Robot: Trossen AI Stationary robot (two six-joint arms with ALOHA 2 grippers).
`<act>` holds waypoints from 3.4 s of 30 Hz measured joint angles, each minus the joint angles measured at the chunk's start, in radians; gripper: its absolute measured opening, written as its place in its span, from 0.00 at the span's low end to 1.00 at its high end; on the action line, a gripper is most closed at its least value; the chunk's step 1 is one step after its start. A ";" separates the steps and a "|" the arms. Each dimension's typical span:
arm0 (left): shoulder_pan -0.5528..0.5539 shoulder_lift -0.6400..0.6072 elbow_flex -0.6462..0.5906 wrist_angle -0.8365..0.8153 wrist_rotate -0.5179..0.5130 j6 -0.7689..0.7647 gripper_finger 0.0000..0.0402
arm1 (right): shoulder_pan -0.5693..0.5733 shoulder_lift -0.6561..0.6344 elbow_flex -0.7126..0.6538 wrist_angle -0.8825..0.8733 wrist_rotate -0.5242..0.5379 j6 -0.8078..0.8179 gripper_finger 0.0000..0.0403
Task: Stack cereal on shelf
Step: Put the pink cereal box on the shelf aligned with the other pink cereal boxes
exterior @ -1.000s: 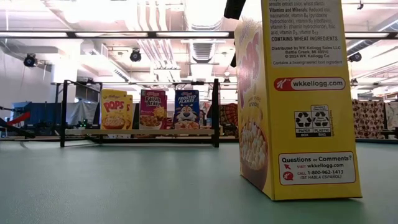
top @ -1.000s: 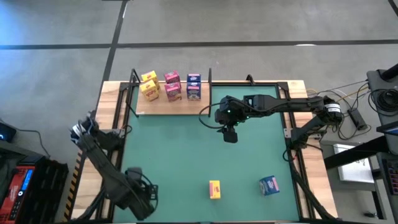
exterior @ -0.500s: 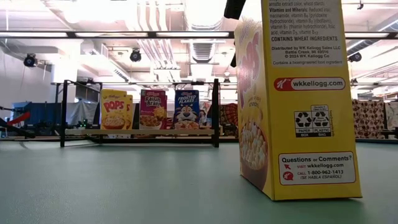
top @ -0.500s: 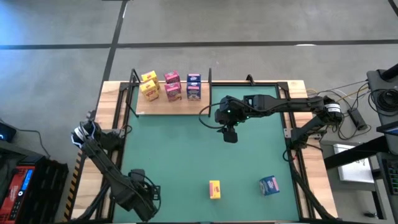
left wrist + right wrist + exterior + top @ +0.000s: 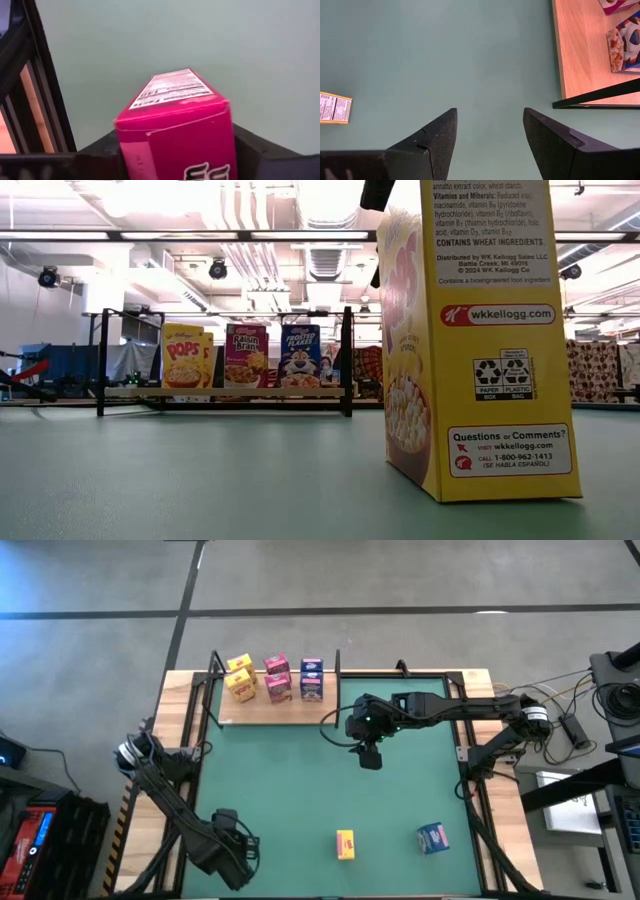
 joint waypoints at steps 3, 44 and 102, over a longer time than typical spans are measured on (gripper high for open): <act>0.002 -0.015 -0.020 0.013 -0.008 0.024 0.38 | 0.000 0.000 0.000 0.000 0.000 0.000 0.54; 0.949 -0.360 -0.273 0.298 -0.287 2.047 0.36 | 0.000 0.000 0.000 0.000 0.000 0.000 0.54; 1.361 -0.129 -0.019 0.338 -0.174 2.795 0.46 | 0.000 0.000 0.000 0.000 0.000 0.000 0.54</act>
